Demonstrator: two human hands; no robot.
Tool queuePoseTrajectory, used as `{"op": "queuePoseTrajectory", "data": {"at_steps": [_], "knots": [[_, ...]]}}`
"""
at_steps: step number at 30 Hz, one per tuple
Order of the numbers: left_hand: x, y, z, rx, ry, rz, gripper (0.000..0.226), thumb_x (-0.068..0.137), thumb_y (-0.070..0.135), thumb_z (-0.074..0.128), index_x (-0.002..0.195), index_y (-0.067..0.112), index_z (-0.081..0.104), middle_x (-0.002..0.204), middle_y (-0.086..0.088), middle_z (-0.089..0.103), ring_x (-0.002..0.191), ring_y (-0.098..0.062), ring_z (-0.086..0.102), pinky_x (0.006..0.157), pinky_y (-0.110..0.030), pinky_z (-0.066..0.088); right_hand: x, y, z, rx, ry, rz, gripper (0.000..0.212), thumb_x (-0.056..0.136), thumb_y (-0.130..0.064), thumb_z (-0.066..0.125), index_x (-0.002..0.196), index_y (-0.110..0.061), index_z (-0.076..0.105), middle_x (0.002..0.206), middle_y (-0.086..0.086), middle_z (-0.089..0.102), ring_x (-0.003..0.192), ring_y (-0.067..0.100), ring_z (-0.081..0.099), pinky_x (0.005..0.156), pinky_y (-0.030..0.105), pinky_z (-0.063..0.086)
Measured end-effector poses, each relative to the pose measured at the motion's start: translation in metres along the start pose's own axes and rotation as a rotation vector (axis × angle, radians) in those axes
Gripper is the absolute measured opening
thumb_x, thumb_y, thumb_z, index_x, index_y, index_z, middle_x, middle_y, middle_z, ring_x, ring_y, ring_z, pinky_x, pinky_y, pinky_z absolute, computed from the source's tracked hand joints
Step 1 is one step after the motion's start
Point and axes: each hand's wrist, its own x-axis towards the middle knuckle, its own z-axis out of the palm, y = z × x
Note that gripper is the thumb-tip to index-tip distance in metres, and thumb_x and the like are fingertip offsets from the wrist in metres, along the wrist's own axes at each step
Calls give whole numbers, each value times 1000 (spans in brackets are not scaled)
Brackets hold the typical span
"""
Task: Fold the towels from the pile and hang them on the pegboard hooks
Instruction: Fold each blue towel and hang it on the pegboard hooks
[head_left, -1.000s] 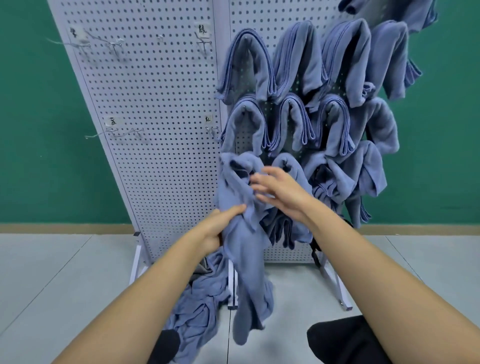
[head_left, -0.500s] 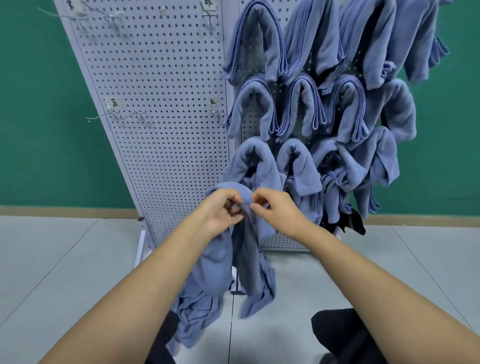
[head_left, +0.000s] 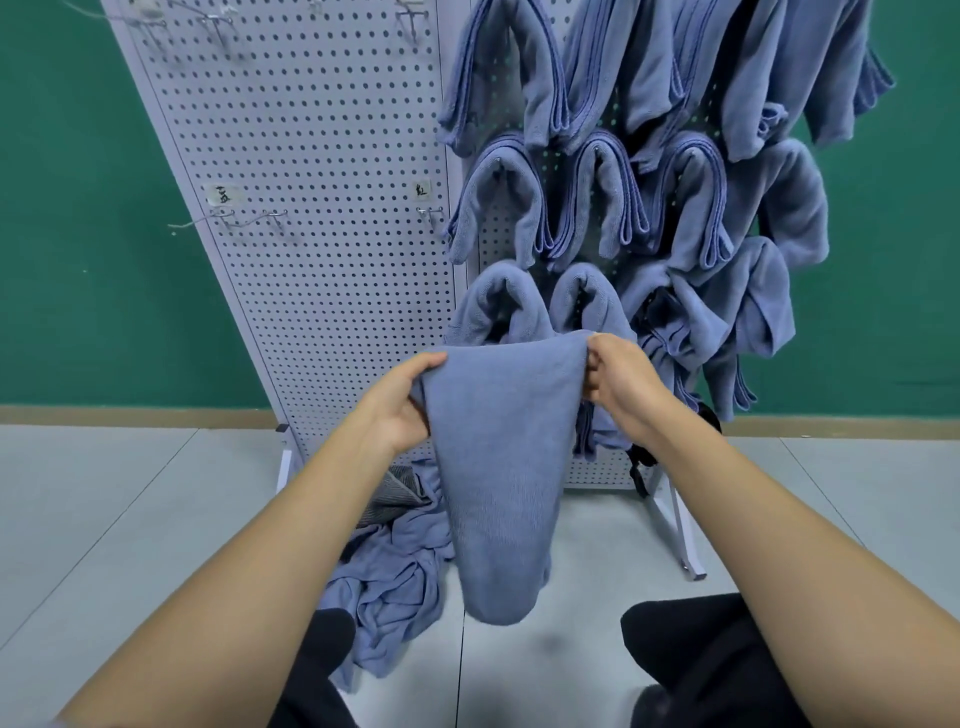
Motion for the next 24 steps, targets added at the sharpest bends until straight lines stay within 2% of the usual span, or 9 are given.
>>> {"op": "queuePoseTrajectory", "data": {"at_steps": [2, 5, 9, 13, 16, 19, 21, 24], "knots": [[1, 6, -9, -20, 47, -1, 8, 83, 16, 67, 89, 12, 65, 82, -4, 68, 78, -19, 64, 68, -35, 52, 4, 1, -11, 22, 54, 16, 30, 89, -10, 38, 61, -19, 45, 58, -3, 33, 54, 13, 30, 54, 23, 36], [-3, 15, -21, 32, 67, -4, 10, 83, 19, 68, 91, 13, 67, 88, -4, 68, 81, -19, 64, 76, -34, 53, 8, 2, -23, -35, 107, 26, 11, 81, -14, 44, 71, -18, 44, 61, -1, 30, 56, 15, 28, 53, 25, 32], [-8, 24, -38, 167, 131, 3, 9, 86, 24, 66, 86, 15, 64, 83, 0, 64, 79, -16, 58, 69, -33, 48, 9, 5, -35, -183, 192, -47, 32, 86, -5, 38, 61, -23, 28, 56, -3, 21, 48, 10, 16, 45, 23, 17], [-9, 25, -56, 179, 174, -31, 7, 89, 20, 62, 84, 17, 59, 77, 4, 65, 78, -13, 54, 70, -31, 43, 11, 10, -41, -274, 263, -112, 36, 88, -5, 37, 59, -22, 23, 58, 0, 19, 53, 13, 13, 49, 28, 12], [-9, 23, -59, 114, 178, -17, 11, 91, 13, 59, 82, 16, 56, 84, 2, 61, 76, -12, 55, 68, -28, 46, 11, 10, -42, -298, 266, -118, 40, 91, -6, 41, 58, -21, 23, 58, 0, 19, 53, 14, 14, 48, 26, 14], [-9, 26, -64, 82, 146, 28, 17, 92, 3, 56, 92, 20, 55, 91, 1, 58, 79, -13, 57, 75, -30, 48, 12, 12, -44, -271, 267, -100, 31, 94, -11, 48, 64, -16, 39, 61, 3, 27, 55, 14, 24, 48, 25, 26], [-8, 26, -67, 189, 104, 55, 35, 90, -8, 52, 109, 21, 55, 90, -2, 57, 79, -16, 58, 79, -34, 48, 10, 12, -44, -234, 265, -84, 18, 94, -14, 50, 77, -15, 51, 65, 5, 32, 57, 15, 30, 52, 28, 32], [-9, 23, -67, 490, 141, 109, 45, 84, -17, 55, 120, 10, 56, 82, -6, 53, 77, -19, 57, 69, -28, 54, 9, 12, -47, -194, 252, -73, 33, 94, -9, 47, 65, -21, 38, 62, 1, 22, 47, 9, 21, 45, 22, 23]]}}
